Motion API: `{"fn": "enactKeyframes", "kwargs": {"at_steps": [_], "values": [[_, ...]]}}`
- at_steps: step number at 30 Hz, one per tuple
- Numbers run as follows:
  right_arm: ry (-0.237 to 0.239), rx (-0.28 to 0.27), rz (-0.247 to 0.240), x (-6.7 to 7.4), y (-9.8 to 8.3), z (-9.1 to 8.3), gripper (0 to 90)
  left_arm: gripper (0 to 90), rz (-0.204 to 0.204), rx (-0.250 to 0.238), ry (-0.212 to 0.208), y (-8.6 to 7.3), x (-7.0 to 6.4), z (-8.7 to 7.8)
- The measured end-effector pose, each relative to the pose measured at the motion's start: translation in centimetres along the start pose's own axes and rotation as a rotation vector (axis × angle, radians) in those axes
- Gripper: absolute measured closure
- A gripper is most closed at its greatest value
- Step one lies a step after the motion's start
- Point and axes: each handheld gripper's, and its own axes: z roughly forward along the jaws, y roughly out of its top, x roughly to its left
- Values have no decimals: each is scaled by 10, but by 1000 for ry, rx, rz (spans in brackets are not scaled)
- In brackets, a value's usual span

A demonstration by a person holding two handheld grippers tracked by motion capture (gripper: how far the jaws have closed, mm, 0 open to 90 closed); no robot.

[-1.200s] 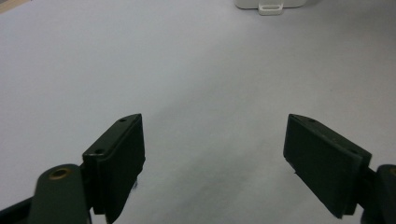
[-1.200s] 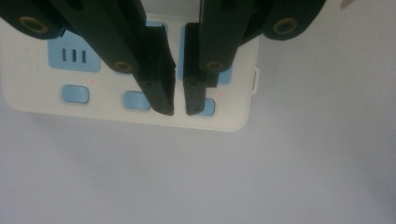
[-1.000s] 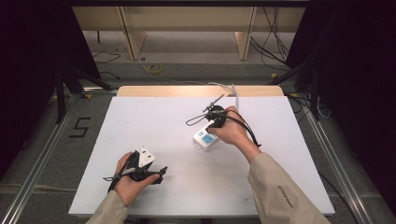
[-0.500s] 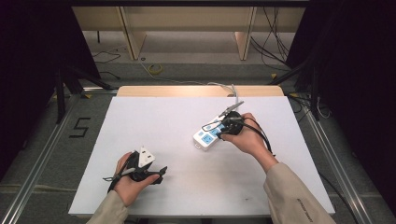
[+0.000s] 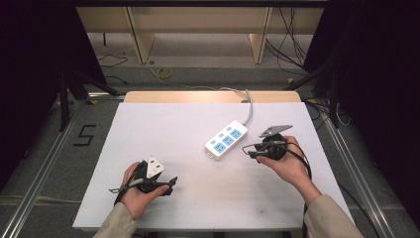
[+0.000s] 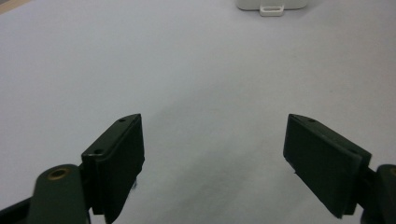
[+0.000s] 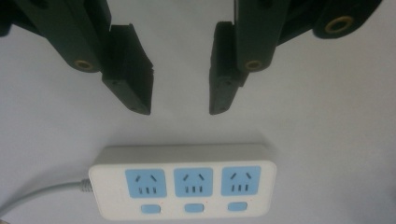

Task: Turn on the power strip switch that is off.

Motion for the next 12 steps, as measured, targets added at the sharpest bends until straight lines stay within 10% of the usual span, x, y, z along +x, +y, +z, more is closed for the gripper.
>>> {"fn": "enactKeyframes", "kwargs": {"at_steps": [12], "values": [[-18, -81, 41, -2, -46, -19, 544, 199, -7, 1, 2, 0, 1, 2]]}}
